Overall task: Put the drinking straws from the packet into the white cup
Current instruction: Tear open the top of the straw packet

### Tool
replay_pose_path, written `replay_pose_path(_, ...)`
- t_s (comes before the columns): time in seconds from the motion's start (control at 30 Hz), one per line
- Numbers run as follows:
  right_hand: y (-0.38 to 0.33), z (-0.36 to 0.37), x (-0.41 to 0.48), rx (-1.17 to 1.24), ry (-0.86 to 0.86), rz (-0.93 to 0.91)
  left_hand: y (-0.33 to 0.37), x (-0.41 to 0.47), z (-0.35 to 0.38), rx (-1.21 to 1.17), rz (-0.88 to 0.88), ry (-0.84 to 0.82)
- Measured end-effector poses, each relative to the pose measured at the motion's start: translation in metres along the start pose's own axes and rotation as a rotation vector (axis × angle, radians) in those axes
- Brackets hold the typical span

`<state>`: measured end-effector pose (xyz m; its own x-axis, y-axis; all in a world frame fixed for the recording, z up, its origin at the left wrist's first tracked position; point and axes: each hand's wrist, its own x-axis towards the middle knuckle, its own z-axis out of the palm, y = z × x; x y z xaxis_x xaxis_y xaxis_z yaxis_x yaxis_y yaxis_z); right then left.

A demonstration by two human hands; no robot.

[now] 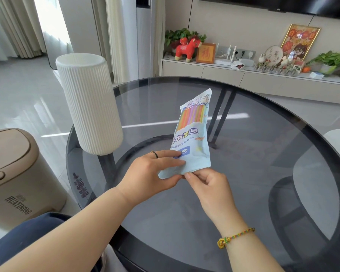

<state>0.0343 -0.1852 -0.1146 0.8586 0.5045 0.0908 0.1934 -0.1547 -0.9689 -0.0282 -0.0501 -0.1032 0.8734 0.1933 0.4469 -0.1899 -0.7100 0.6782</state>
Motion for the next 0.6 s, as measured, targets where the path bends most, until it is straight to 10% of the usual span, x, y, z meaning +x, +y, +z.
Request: replay_pose_path(0.6, 0.0012, 0.0063, -0.0041, -0.089, 0.061, -0.123, -0.0061, 0.0001, 0.0031, -0.066, 0.003, 0.042)
